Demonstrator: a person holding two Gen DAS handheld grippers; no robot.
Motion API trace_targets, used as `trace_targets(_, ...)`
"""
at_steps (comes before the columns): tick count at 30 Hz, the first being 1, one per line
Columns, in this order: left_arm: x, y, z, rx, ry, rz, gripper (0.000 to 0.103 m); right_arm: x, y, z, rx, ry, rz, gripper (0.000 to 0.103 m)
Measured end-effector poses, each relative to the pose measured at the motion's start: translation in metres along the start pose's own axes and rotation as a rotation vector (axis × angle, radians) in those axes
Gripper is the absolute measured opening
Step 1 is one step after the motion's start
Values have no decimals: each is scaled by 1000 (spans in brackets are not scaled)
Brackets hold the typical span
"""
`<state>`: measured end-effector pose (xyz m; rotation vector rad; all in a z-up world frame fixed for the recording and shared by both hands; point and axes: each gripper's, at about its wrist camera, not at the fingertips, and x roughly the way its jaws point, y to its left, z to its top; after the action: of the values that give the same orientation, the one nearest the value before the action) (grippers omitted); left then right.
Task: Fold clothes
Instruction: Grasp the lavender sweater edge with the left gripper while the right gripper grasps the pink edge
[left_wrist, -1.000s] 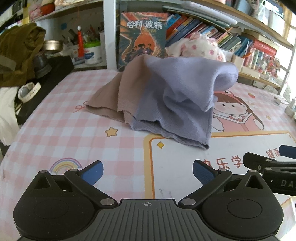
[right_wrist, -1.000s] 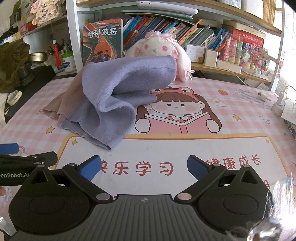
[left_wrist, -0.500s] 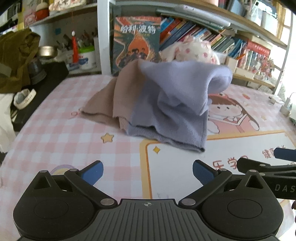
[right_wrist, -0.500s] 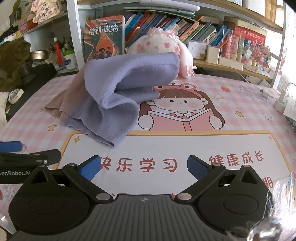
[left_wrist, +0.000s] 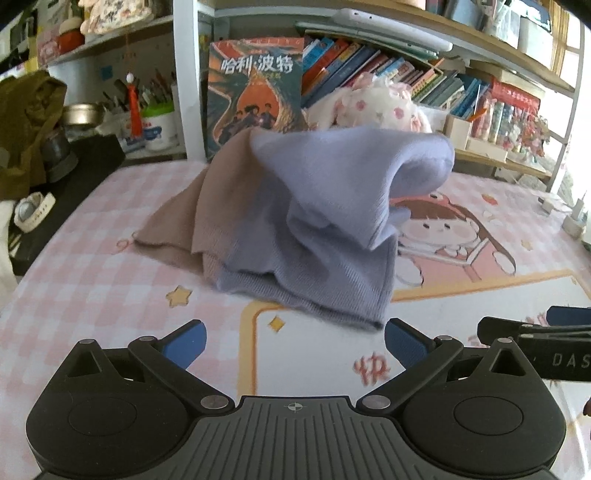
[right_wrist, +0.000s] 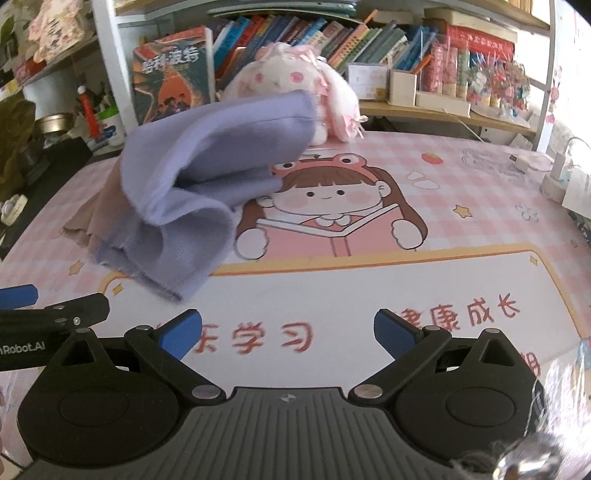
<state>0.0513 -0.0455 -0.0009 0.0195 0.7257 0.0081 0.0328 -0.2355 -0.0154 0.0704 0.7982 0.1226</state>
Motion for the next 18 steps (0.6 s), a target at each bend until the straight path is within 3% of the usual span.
trace_targets(11, 27, -51, 39, 19, -88, 115, 103, 36, -81, 51, 153, 0, 143, 100)
trace_targets(16, 58, -80, 61, 57, -121, 230, 103, 52, -113, 71, 270, 15, 240, 100)
trace_targets(18, 73, -86, 63, 85, -109, 312, 102, 58, -123, 77, 316, 27, 279, 100)
